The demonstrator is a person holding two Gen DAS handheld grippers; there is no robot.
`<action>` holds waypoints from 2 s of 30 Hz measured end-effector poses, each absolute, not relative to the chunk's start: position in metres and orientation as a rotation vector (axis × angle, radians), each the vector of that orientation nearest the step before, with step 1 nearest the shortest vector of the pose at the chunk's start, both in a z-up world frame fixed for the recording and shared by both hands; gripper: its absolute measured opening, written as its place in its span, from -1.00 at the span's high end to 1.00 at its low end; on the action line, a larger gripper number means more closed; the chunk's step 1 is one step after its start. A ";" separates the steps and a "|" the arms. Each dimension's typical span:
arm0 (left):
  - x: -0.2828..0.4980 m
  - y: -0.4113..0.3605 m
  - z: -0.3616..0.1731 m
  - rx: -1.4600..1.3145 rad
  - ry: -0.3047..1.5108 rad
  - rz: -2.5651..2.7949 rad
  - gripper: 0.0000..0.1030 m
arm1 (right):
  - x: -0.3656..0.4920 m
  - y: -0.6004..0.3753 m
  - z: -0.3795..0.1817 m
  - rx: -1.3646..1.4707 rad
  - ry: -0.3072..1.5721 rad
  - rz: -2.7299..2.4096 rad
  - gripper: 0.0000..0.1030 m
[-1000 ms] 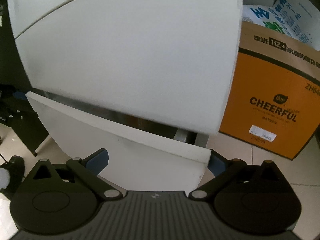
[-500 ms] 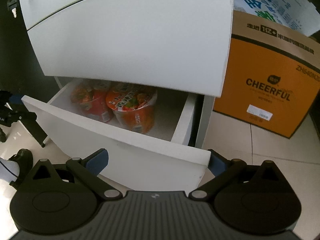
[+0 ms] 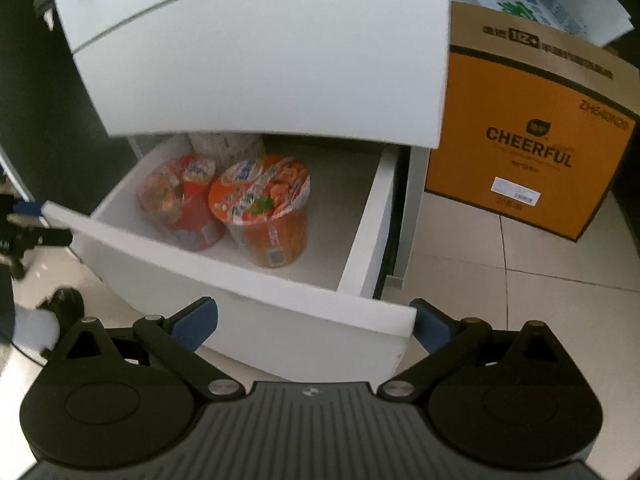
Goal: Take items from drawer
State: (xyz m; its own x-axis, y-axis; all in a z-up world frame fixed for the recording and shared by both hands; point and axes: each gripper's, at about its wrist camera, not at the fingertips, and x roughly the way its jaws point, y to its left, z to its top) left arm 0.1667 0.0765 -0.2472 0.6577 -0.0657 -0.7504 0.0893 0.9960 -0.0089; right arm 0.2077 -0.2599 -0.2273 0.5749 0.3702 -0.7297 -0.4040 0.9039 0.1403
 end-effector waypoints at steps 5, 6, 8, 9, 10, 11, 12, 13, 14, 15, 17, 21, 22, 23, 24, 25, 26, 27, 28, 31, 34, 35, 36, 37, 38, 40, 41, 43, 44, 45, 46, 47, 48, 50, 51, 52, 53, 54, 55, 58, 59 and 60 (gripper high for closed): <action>0.161 0.105 -0.200 -0.007 0.814 -0.065 -0.80 | 0.204 -0.254 -0.210 -0.054 0.877 0.414 -0.99; 0.160 0.106 -0.194 -0.021 0.811 -0.052 -0.80 | 0.204 -0.252 -0.206 -0.055 0.877 0.402 -0.99; 0.157 0.108 -0.181 -0.047 0.805 -0.036 -0.75 | 0.204 -0.248 -0.198 -0.053 0.867 0.387 -0.96; 0.155 0.110 -0.173 -0.058 0.802 -0.035 -0.64 | 0.205 -0.245 -0.194 -0.056 0.865 0.384 -0.91; 0.157 0.110 -0.171 -0.064 0.806 -0.036 -0.51 | 0.207 -0.240 -0.192 -0.066 0.867 0.385 -0.78; 0.164 0.108 -0.176 -0.067 0.816 -0.033 -0.43 | 0.209 -0.236 -0.191 -0.077 0.872 0.384 -0.64; 0.171 0.105 -0.180 -0.067 0.830 -0.028 -0.27 | 0.211 -0.232 -0.190 -0.082 0.879 0.378 -0.61; 0.176 0.103 -0.182 -0.069 0.842 -0.020 -0.12 | 0.213 -0.228 -0.190 -0.084 0.890 0.372 -0.56; 0.179 0.102 -0.182 -0.070 0.852 -0.012 -0.07 | 0.216 -0.225 -0.191 -0.080 0.909 0.363 -0.46; 0.183 0.100 -0.182 -0.071 0.863 -0.005 0.00 | 0.219 -0.221 -0.192 -0.076 0.926 0.356 -0.42; 0.188 0.098 -0.184 -0.075 0.892 -0.001 0.15 | 0.223 -0.216 -0.196 -0.074 0.953 0.346 -0.37; 0.195 0.093 -0.188 -0.065 0.938 -0.010 0.28 | 0.231 -0.212 -0.198 -0.024 0.988 0.327 -0.35; 0.198 0.092 -0.189 -0.060 0.942 -0.007 0.28 | 0.233 -0.213 -0.199 -0.005 1.003 0.328 -0.35; 0.198 0.092 -0.189 -0.059 0.945 -0.004 0.28 | 0.234 -0.213 -0.199 0.007 1.015 0.329 -0.35; 0.199 0.091 -0.189 -0.056 0.947 -0.003 0.28 | 0.234 -0.213 -0.199 0.006 1.021 0.332 -0.35; 0.199 0.090 -0.189 -0.052 0.947 -0.003 0.28 | 0.233 -0.213 -0.199 0.004 1.025 0.337 -0.36; 0.199 0.088 -0.188 -0.047 0.948 -0.004 0.28 | 0.233 -0.213 -0.199 0.003 1.031 0.343 -0.36; 0.199 0.087 -0.188 -0.043 0.948 -0.004 0.28 | 0.232 -0.213 -0.199 0.000 1.037 0.349 -0.36; 0.198 0.086 -0.188 -0.041 0.950 -0.004 0.28 | 0.230 -0.213 -0.199 -0.003 1.044 0.354 -0.36; 0.191 0.083 -0.187 -0.040 0.958 -0.004 0.28 | 0.227 -0.214 -0.199 -0.001 1.063 0.363 -0.36; 0.181 0.080 -0.187 -0.038 0.962 -0.002 0.28 | 0.221 -0.216 -0.199 0.002 1.078 0.370 -0.36; 0.178 0.079 -0.187 -0.037 0.963 -0.001 0.28 | 0.218 -0.216 -0.199 0.001 1.082 0.371 -0.36; 0.175 0.079 -0.187 -0.037 0.964 0.001 0.28 | 0.215 -0.217 -0.200 0.001 1.085 0.371 -0.36; 0.171 0.078 -0.187 -0.035 0.966 0.002 0.28 | 0.212 -0.217 -0.200 0.000 1.087 0.372 -0.36; 0.168 0.077 -0.188 -0.034 0.968 0.004 0.28 | 0.209 -0.217 -0.200 -0.002 1.089 0.373 -0.36; 0.161 0.075 -0.188 -0.029 0.973 0.003 0.28 | 0.202 -0.218 -0.200 -0.002 1.095 0.374 -0.36; 0.158 0.075 -0.189 -0.033 0.978 0.006 0.28 | 0.199 -0.219 -0.200 -0.002 1.097 0.374 -0.36; 0.152 0.074 -0.190 -0.033 0.988 0.007 0.28 | 0.192 -0.220 -0.201 -0.001 1.099 0.374 -0.36; 0.148 0.073 -0.190 -0.032 0.991 0.008 0.28 | 0.189 -0.220 -0.201 -0.001 1.102 0.373 -0.36; 0.144 0.072 -0.191 -0.032 0.994 0.011 0.28 | 0.185 -0.221 -0.201 -0.001 1.104 0.373 -0.36; 0.141 0.071 -0.192 -0.032 0.997 0.014 0.28 | 0.183 -0.222 -0.201 0.000 1.107 0.372 -0.36; 0.137 0.070 -0.192 -0.031 1.001 0.017 0.28 | 0.180 -0.222 -0.201 0.000 1.110 0.371 -0.36; 0.134 0.069 -0.193 -0.031 1.004 0.021 0.28 | 0.178 -0.222 -0.201 -0.001 1.113 0.370 -0.36; 0.127 0.066 -0.195 -0.028 1.009 0.025 0.28 | 0.171 -0.222 -0.201 -0.003 1.120 0.367 -0.36; 0.124 0.065 -0.196 -0.028 1.010 0.026 0.28 | 0.169 -0.222 -0.201 -0.003 1.123 0.366 -0.36; 0.121 0.064 -0.196 -0.029 1.013 0.028 0.28 | 0.166 -0.222 -0.201 -0.004 1.126 0.364 -0.36; 0.119 0.063 -0.197 -0.029 1.017 0.029 0.28 | 0.164 -0.222 -0.201 -0.004 1.129 0.363 -0.36; 0.116 0.062 -0.197 -0.028 1.021 0.030 0.28 | 0.161 -0.222 -0.202 -0.005 1.132 0.361 -0.36; 0.114 0.061 -0.198 -0.027 1.026 0.031 0.28 | 0.158 -0.222 -0.202 -0.005 1.134 0.360 -0.36; 0.108 0.058 -0.200 -0.030 1.040 0.027 0.28 | 0.151 -0.222 -0.202 -0.005 1.147 0.356 -0.36; 0.106 0.057 -0.200 -0.032 1.047 0.026 0.28 | 0.149 -0.222 -0.202 -0.006 1.151 0.355 -0.36; 0.105 0.056 -0.202 -0.033 1.054 0.025 0.28 | 0.147 -0.221 -0.202 -0.008 1.155 0.354 -0.36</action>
State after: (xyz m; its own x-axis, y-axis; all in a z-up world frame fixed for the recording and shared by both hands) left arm 0.1052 0.0560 -0.2015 0.4936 0.0043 -0.8697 -0.0362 0.9992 -0.0156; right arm 0.1471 -0.2215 -0.2016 0.3551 0.2700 -0.8950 -0.2777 0.9446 0.1748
